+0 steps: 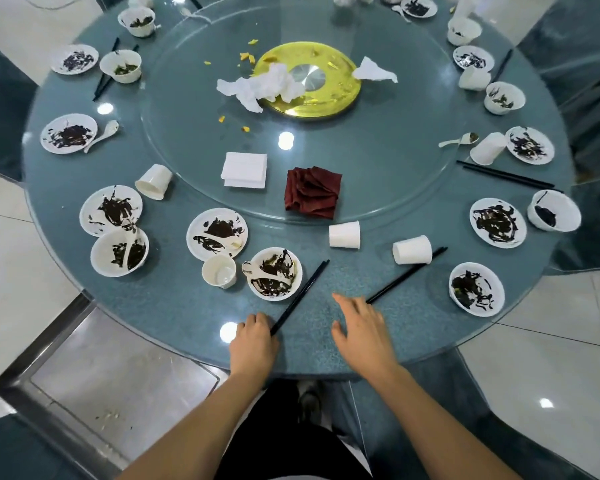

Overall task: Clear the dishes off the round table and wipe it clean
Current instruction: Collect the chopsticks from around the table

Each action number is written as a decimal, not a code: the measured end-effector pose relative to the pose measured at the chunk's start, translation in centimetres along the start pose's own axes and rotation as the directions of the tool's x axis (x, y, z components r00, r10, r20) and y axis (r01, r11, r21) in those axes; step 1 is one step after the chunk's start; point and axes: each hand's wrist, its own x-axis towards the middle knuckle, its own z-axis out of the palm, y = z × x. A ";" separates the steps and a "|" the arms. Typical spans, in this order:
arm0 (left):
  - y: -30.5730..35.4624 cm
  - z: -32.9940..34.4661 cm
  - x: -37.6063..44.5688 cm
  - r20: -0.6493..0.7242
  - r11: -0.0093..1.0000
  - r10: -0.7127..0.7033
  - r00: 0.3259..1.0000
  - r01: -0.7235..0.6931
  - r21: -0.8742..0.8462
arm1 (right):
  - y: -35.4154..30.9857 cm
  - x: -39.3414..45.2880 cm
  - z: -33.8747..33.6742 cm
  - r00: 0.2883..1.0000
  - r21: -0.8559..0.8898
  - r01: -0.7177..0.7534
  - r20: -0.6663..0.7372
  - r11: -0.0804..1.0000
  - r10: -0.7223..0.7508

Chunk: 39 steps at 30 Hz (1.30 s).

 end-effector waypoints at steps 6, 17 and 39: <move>0.7 0.0 -0.5 0.025 1.000 0.013 1.000 -0.013 -0.017 | 0.0 -1.2 0.6 0.999 0.001 -0.017 0.050 1.000 0.017; 2.1 0.8 -3.6 0.304 0.675 0.002 0.953 0.223 -0.703 | -0.2 -1.4 1.3 0.964 0.582 -0.264 0.170 0.769 0.202; 8.0 -3.7 -1.6 0.639 -0.121 0.242 0.730 0.676 -0.727 | -3.0 0.1 -3.6 0.988 0.476 -0.154 0.089 0.866 0.127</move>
